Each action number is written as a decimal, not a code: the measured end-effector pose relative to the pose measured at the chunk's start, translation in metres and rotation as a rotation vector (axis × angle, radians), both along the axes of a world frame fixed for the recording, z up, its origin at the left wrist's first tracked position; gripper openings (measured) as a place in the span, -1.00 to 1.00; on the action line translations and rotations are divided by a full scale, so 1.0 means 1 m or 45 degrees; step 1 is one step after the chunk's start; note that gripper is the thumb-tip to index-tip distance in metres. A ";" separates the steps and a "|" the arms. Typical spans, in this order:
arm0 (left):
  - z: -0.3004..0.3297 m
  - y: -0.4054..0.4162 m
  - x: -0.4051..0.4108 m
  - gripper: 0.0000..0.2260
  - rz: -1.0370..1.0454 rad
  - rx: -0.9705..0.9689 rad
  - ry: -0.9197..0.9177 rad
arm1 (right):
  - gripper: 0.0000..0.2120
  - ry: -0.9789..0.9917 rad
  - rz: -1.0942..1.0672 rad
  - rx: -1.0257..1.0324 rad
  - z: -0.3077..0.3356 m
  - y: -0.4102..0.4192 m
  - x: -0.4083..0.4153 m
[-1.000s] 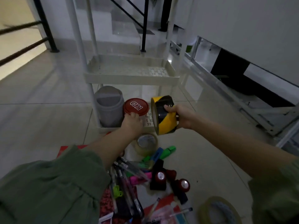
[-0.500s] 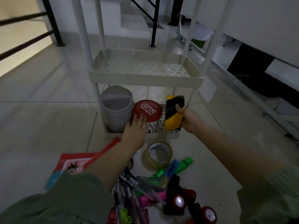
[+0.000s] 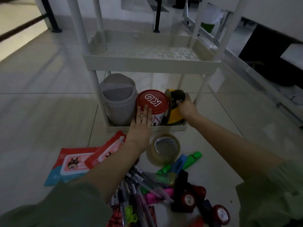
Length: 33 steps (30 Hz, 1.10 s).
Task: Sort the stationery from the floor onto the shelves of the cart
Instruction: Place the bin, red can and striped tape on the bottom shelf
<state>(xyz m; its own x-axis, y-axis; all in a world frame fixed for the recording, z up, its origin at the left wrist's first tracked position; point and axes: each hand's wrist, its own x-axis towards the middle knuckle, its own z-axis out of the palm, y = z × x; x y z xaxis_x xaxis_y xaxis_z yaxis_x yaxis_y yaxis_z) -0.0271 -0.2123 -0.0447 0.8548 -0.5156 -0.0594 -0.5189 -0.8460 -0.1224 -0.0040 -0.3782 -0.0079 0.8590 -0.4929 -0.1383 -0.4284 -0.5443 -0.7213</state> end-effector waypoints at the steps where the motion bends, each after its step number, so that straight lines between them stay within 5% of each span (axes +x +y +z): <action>1: 0.001 -0.001 -0.001 -0.25 -0.001 0.018 -0.002 | -0.45 0.022 0.067 -0.142 -0.001 0.003 -0.002; 8: 0.013 -0.003 -0.016 -0.51 -0.465 0.304 -0.017 | -0.35 0.425 0.473 -0.816 0.006 0.024 -0.029; 11: 0.015 -0.007 -0.034 -0.58 -0.521 0.363 0.161 | -0.39 0.502 0.604 -1.037 0.009 0.032 -0.048; 15: 0.004 -0.008 -0.049 -0.59 -0.464 0.485 0.256 | -0.47 0.724 0.987 -1.169 0.009 0.044 -0.079; 20: 0.014 -0.004 -0.053 -0.60 -0.472 0.447 0.184 | -0.28 0.997 1.243 -1.134 0.016 0.049 -0.108; 24: 0.034 0.003 -0.061 -0.58 -0.304 0.166 0.210 | -0.31 0.687 1.160 -0.906 0.048 0.046 -0.115; 28: 0.086 0.002 -0.070 -0.70 -0.106 -0.425 0.134 | -0.41 0.170 0.930 -0.466 0.076 0.039 -0.110; 33: 0.143 -0.005 -0.060 -0.77 -0.225 -1.081 -0.368 | -0.48 -0.578 0.645 -0.314 0.120 0.029 -0.109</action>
